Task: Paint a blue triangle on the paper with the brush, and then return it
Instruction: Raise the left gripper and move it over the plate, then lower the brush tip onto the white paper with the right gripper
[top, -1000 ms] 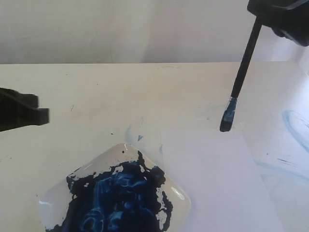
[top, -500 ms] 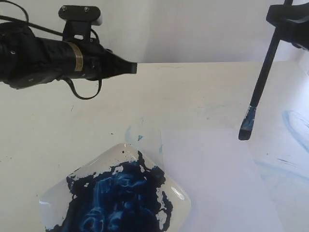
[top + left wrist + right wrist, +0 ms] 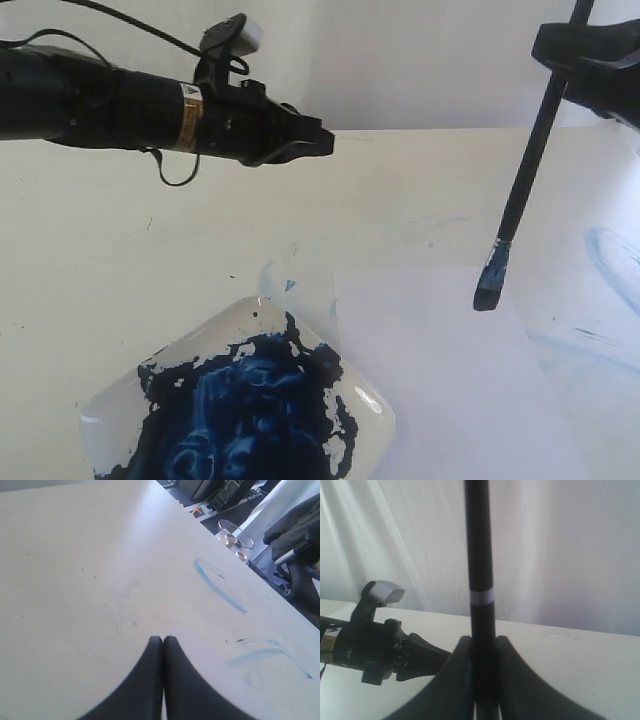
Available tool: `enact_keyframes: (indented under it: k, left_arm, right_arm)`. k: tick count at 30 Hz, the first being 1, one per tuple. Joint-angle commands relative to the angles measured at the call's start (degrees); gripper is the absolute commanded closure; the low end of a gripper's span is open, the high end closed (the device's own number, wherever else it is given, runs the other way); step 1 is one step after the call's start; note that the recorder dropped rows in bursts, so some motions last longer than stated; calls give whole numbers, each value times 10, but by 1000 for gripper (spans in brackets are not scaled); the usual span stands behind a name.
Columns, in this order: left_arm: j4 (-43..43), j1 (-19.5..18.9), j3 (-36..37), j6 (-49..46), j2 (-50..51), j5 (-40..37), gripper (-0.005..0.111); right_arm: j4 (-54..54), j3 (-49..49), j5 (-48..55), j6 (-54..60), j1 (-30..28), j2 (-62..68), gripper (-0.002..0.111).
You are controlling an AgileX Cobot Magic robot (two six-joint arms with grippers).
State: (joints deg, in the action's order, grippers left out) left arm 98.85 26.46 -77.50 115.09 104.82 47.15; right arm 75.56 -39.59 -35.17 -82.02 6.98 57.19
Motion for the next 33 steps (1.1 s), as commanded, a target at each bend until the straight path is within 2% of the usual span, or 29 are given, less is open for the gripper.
enact_keyframes:
  k: [1,4,8,23,33]
  left_arm:
    - [11,48,-23,-39,36,-40,107]
    - [11,73,-27,-108,69,-63,107]
    - [11,91,-27,-131,104,-80,107]
    - [11,93,-26,-150,169,-75,107]
    - [11,93,-26,-175,187,-74,107]
  right_arm:
    - [-13,12,-7,-5,-3,-4,108]
    - [-14,17,-6,-3,-3,-4,108]
    - [-10,22,-6,-3,-3,-4,108]
    - [-41,30,2,25,-3,8,108]
    - [-88,30,-49,50,-2,65,108]
